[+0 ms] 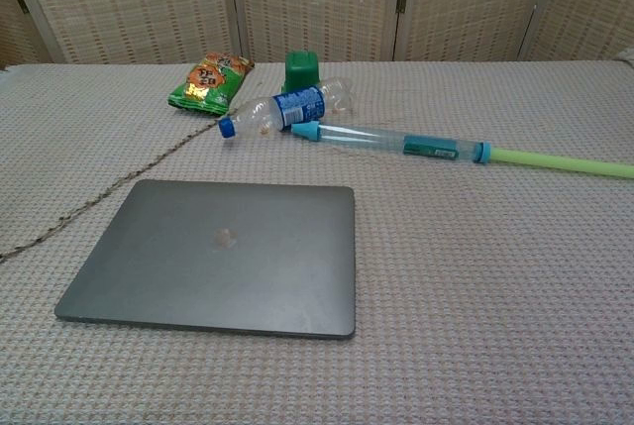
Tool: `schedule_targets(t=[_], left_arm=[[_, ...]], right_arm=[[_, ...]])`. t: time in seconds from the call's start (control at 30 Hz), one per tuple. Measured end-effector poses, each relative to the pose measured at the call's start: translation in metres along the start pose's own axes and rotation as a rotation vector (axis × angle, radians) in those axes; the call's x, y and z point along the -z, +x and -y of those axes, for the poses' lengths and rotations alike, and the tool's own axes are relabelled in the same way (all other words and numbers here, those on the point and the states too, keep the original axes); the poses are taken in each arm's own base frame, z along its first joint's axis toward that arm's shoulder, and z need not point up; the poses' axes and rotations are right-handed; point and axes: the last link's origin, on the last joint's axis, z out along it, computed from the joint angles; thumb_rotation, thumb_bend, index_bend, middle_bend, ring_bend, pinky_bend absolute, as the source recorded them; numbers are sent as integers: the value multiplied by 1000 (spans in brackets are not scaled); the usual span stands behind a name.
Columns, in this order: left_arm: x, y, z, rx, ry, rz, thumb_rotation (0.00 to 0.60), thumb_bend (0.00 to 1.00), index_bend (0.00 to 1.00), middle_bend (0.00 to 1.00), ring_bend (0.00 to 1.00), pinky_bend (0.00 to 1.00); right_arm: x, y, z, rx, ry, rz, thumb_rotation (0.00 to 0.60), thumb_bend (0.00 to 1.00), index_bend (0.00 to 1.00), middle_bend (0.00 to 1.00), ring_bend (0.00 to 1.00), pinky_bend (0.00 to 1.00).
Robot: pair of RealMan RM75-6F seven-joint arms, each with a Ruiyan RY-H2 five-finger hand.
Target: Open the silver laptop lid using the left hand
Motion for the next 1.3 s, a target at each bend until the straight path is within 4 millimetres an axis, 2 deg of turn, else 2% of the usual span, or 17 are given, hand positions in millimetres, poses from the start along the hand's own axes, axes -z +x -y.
schedule_targets(t=[0.13, 0.33, 0.53, 0.67, 0.97, 1.17, 1.3], left_arm=[[-10, 0, -7, -3, -54, -2, 600, 213, 83, 83, 17, 0], [-32, -1, -32, 47, -221, 11, 600, 229, 113, 99, 25, 0], [-58, -7, -75, 48, -466, 63, 600, 234, 122, 115, 36, 0], [-70, -19, -105, 29, -592, 113, 600, 235, 120, 116, 36, 0], [-70, -54, -154, -13, -756, 214, 600, 230, 89, 116, 36, 0], [-66, -79, -176, -42, -789, 260, 600, 231, 89, 116, 36, 0], [-65, -91, -183, -63, -783, 268, 600, 230, 88, 116, 36, 0]], right_arm=[[-3, 3, -1, -2, 1, -9, 600, 257, 0, 0, 1, 0], [-10, 7, 0, 3, 9, -18, 600, 258, 0, 0, 0, 0], [-16, 7, 0, 3, 16, -3, 600, 257, 0, 0, 0, 0], [-18, 5, 0, 0, 18, 8, 600, 258, 0, 0, 0, 0], [-19, 0, 2, -5, 25, 27, 600, 258, 0, 0, 0, 0], [-19, -3, 2, -16, 28, 34, 600, 257, 0, 0, 0, 0], [-19, -3, 3, -18, 32, 33, 600, 257, 0, 0, 0, 0]])
